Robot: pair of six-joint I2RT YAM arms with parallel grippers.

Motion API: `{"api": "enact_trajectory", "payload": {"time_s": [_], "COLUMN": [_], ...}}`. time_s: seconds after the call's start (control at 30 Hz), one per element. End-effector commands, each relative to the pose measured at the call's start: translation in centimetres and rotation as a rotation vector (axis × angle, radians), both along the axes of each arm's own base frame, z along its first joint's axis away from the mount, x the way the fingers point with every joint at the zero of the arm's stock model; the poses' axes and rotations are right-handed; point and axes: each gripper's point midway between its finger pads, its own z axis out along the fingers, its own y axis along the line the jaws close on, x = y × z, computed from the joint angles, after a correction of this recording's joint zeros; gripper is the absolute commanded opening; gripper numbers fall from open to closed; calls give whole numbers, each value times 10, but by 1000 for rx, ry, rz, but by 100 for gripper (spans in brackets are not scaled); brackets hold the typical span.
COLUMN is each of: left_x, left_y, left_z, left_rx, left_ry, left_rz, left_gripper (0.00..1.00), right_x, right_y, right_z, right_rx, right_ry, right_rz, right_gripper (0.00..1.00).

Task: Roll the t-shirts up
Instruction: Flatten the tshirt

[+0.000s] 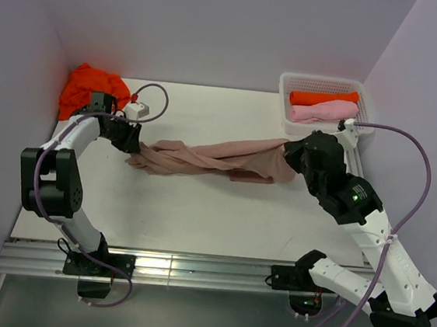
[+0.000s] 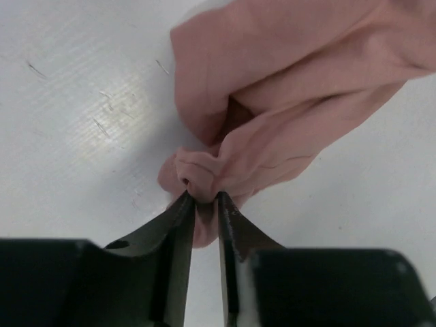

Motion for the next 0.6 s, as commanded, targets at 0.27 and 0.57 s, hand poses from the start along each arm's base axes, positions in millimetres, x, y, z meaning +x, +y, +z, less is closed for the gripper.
{"api": "enact_trajectory", "payload": {"time_s": [0.27,0.57], "left_x": [-5,39], "left_y": [-13,-46], "left_z": [61,87], "left_rx": [-86,-169], "left_ry": [-121,-133], "left_rz": [-81,-110], "left_gripper": [59,69], "right_x": [-10,-6], "right_y": [-32,-25], "right_z": [15,2], "right_rx": [-92,-85], "right_ry": [5,21], "right_rz": [-42,-16], "right_gripper": [0,0]}}
